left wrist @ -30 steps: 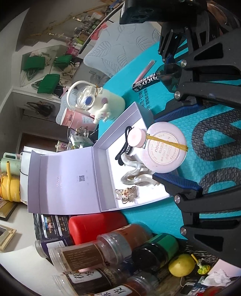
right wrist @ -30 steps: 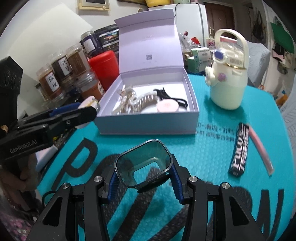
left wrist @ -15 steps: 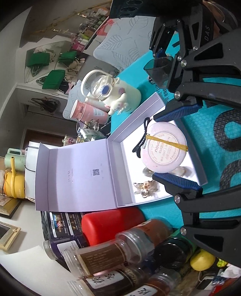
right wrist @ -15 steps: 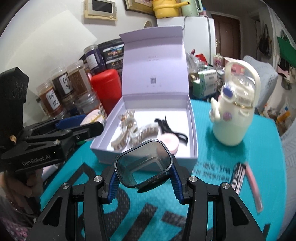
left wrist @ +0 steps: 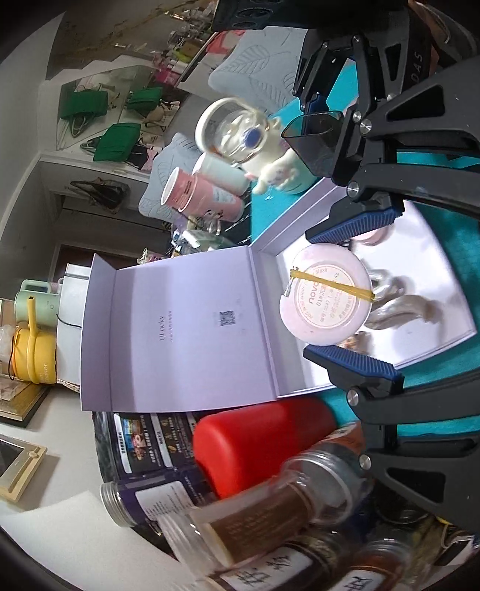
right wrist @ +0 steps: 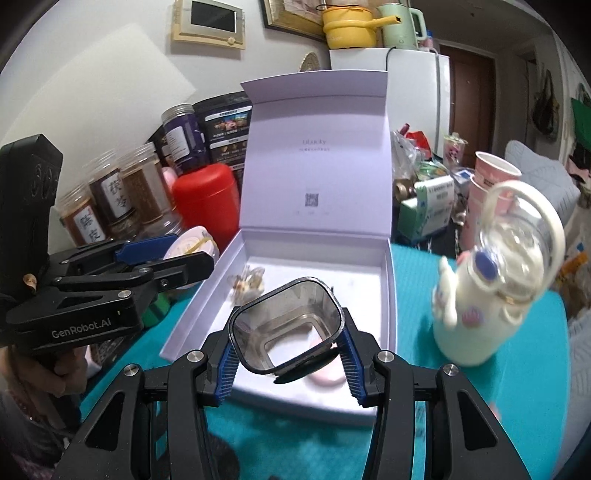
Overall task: Organize rigid objects
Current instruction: 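Lower the white tin and glass piece into the box and open both grippers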
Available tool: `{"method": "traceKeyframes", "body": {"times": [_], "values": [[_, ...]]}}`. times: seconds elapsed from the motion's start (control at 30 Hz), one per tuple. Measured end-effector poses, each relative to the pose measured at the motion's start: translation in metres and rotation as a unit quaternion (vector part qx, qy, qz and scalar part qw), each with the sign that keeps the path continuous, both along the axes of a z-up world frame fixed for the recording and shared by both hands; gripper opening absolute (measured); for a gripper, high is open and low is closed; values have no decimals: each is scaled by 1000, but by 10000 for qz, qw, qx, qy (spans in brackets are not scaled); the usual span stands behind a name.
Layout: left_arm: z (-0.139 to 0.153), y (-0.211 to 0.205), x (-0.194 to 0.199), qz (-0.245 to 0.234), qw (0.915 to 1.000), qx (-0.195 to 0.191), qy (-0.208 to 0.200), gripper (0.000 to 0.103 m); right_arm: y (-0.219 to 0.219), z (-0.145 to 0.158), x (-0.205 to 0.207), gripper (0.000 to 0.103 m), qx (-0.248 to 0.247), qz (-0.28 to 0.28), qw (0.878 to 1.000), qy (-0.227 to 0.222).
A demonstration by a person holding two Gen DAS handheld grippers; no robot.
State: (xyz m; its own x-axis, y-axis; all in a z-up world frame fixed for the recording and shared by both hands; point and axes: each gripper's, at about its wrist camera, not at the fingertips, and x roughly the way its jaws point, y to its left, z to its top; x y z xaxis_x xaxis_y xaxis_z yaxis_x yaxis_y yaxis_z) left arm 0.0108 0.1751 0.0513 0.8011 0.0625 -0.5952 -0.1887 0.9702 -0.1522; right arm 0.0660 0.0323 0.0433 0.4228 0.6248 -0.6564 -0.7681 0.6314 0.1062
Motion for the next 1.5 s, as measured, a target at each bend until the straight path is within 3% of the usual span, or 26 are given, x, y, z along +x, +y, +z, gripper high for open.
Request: {"method": "traceKeyframes", "body": {"times": [0.53,0.77,1.2,1.5], "values": [[-2,23,65,-26,9992,359,144,55,41,-5,63,48,-23,-111,9995,-299],[-14,27,77,-67,9990,359,238,55,47,-19,85,48,20,-217,9998,-8],[-41,34,96,-6,9981,166,595,55,50,-54,102,48,-106,-255,9991,308],[-65,42,111,-13,9940,-106,1087,55,52,-65,106,48,-238,-282,9986,378]]}}
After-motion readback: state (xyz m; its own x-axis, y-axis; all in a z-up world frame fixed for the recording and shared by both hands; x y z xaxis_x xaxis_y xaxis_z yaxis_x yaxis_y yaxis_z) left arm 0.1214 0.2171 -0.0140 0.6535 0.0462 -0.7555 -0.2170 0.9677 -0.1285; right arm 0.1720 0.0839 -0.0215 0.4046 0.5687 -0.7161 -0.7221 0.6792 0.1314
